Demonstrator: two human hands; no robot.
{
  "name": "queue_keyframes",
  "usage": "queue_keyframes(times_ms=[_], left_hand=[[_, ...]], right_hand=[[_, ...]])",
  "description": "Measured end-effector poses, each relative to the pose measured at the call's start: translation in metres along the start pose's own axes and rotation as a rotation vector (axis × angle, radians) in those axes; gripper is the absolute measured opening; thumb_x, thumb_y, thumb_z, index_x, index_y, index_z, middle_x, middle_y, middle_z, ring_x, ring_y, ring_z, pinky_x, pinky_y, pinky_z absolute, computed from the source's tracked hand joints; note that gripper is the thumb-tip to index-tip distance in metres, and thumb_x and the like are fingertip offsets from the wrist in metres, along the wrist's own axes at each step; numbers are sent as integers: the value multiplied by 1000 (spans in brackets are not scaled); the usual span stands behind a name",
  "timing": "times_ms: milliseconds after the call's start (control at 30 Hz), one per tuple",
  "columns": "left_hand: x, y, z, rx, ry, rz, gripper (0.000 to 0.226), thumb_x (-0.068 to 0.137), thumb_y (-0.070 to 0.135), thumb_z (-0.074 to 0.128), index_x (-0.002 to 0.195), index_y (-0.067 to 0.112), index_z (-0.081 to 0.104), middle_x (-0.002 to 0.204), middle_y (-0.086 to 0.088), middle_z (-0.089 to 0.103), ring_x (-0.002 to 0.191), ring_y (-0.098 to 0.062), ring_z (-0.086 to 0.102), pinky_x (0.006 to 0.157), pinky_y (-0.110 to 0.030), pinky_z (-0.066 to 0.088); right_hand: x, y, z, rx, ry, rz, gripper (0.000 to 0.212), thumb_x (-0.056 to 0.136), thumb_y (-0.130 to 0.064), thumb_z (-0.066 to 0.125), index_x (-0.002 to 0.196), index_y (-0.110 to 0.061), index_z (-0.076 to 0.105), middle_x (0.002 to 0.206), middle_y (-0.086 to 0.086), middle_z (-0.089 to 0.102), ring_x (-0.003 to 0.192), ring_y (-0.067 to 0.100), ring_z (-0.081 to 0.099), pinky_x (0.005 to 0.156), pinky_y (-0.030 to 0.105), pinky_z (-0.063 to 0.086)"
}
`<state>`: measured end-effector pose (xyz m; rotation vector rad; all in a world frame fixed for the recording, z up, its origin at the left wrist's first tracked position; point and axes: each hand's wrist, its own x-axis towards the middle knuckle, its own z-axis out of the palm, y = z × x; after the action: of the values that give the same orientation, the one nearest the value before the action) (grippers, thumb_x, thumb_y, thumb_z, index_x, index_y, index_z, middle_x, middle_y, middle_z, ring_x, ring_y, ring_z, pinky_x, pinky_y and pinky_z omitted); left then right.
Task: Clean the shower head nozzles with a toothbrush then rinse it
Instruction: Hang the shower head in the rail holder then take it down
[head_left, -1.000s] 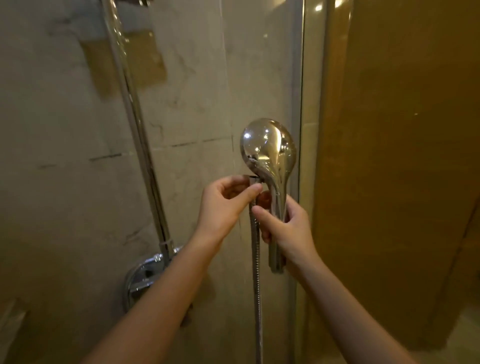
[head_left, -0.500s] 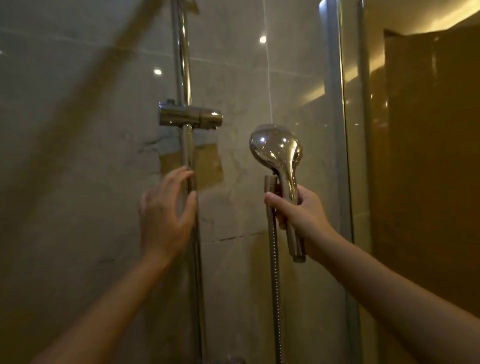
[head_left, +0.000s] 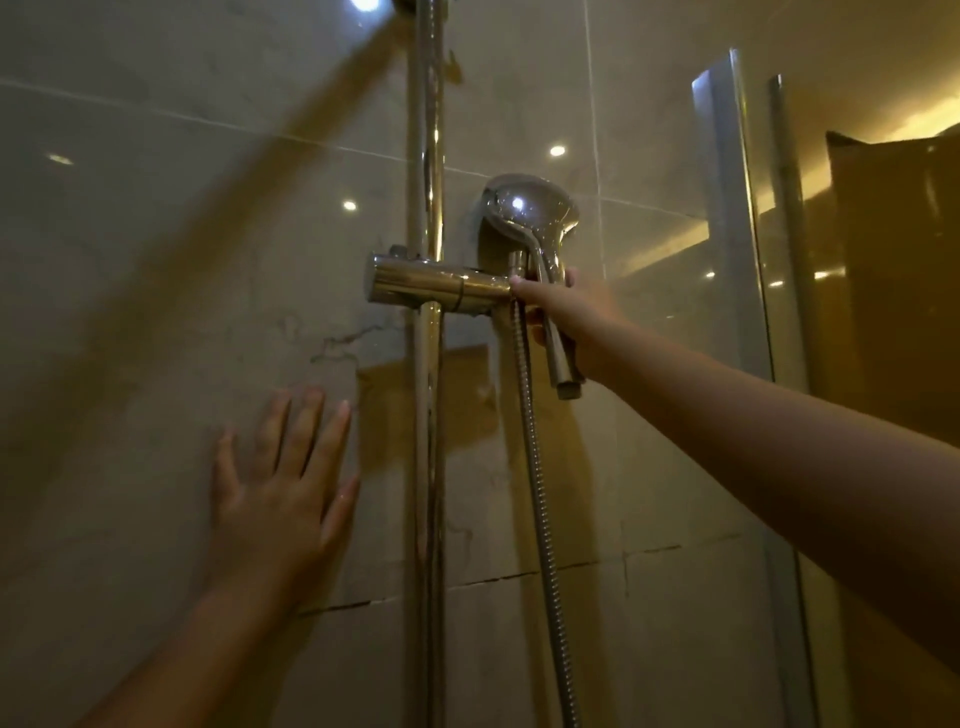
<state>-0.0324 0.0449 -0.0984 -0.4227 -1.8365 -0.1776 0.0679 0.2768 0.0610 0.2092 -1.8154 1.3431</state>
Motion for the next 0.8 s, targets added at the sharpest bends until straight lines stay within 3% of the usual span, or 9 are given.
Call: queue_keyframes(times_ms=[167,300,367,467,567,700,800], left_hand=[[-1,0,1,24,-1,5,62,89,45,24,146,25,16,156,-2,15,144,-20,4,111,-54,4],[-1,-2,5,58,11,14,61,90,45,25,147,26,14,157,-2,13,145,-20,3,111,-53,2],[-1,-3,7,72,21,18,61,90,45,26,147,27,14,157,-1,13,145,-20,4,112,-52,1],[-1,-4,9,85,32,28,61,90,45,26,147,27,13,157,-2,12,145,-20,3,112,-52,1],[-1,-4,9,80,40,36,61,90,45,26,147,26,14,157,-2,12,145,-21,2,112,-54,3],[-2,-4,8,62,40,38,61,90,45,25,147,26,15,157,-3,12,145,-20,2,112,-54,4],[-2,-4,7,52,36,41,61,90,45,25,147,25,16,157,-3,13,145,-20,3,112,-54,4]], right_hand=[[9,-6,6,71,-37,46,19,84,-27,67,91,-17,53,86,2,63,76,13,63,60,22,48],[7,-17,8,186,-81,149,40,85,-28,66,118,-9,53,85,2,63,64,10,63,46,19,49],[7,-22,12,126,-101,140,43,85,-29,65,121,-8,54,91,3,64,70,11,62,52,20,48],[8,-28,19,31,-110,109,46,85,-29,65,124,-10,51,112,9,63,94,18,64,69,25,52],[7,-29,21,-26,-69,86,36,84,-27,66,114,-13,52,116,12,62,104,23,63,89,35,53],[5,-25,22,-16,-50,81,21,85,-27,65,98,-15,54,115,12,63,104,24,62,90,34,53],[4,-24,21,-25,-56,87,38,86,-29,64,117,-10,54,117,12,62,102,23,62,81,30,54]])
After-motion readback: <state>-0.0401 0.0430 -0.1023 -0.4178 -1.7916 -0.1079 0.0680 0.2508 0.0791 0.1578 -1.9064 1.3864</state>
